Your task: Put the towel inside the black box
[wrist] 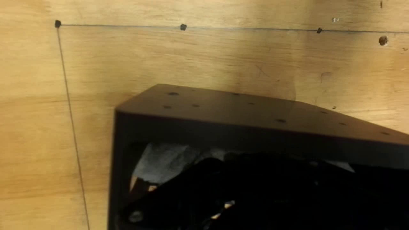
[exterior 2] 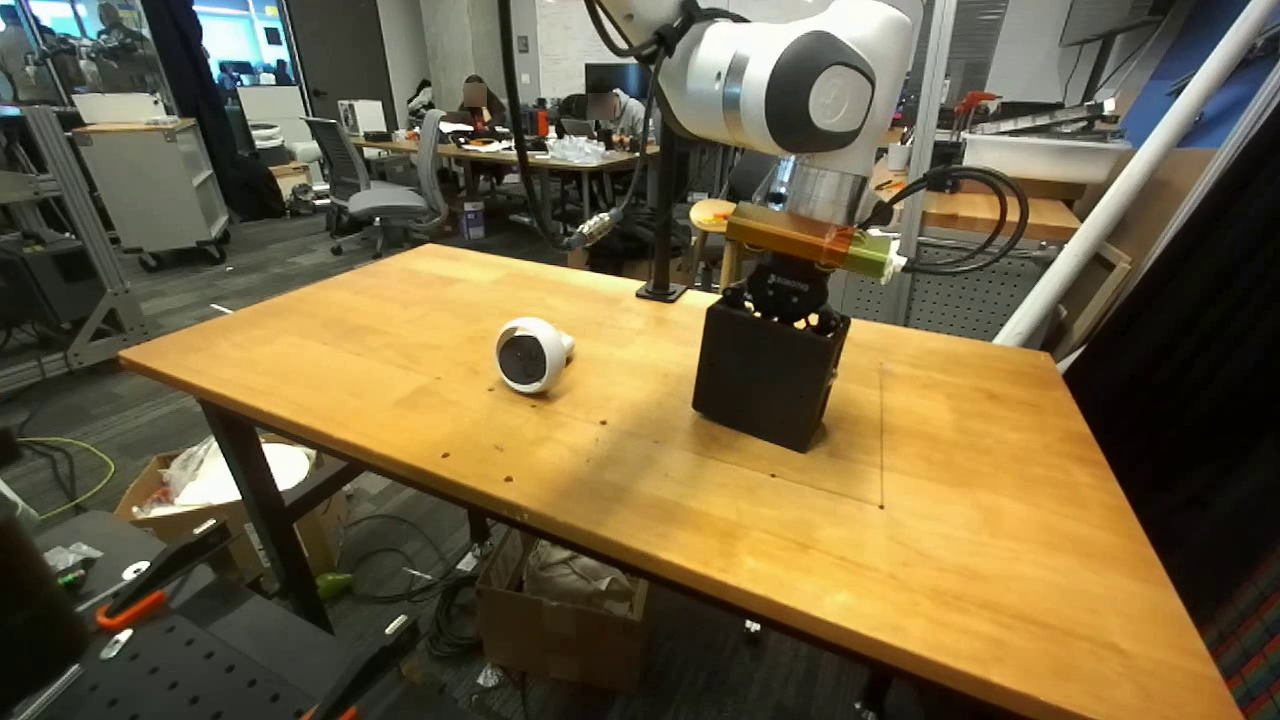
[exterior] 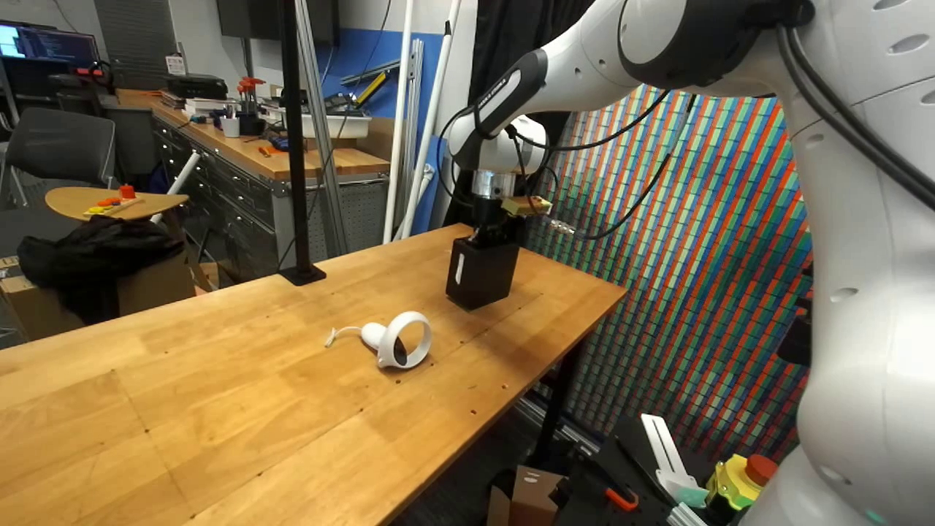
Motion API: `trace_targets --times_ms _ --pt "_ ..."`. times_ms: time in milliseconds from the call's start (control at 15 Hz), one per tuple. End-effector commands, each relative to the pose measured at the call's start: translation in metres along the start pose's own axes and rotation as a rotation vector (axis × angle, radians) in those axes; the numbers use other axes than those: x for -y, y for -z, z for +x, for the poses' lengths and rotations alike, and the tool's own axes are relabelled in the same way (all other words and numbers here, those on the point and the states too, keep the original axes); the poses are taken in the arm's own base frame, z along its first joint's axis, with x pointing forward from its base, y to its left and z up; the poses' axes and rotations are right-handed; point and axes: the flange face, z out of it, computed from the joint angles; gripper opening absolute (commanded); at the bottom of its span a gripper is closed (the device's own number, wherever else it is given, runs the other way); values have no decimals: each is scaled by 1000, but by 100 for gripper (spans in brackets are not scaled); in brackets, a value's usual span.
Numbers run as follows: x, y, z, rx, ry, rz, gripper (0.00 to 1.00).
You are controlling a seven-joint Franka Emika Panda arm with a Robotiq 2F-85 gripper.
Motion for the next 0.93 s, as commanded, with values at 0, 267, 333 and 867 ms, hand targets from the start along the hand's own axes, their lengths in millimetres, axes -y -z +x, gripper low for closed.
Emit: trace_targets --times_ms 0,267,333,867 --pt "-13 -28 3 21 -14 52 2" --pt "-9 -31 -2 34 -20 66 2" --pt "-5 -25 -2 29 -13 55 2" --pt "35 36 -24 -38 40 -41 2"
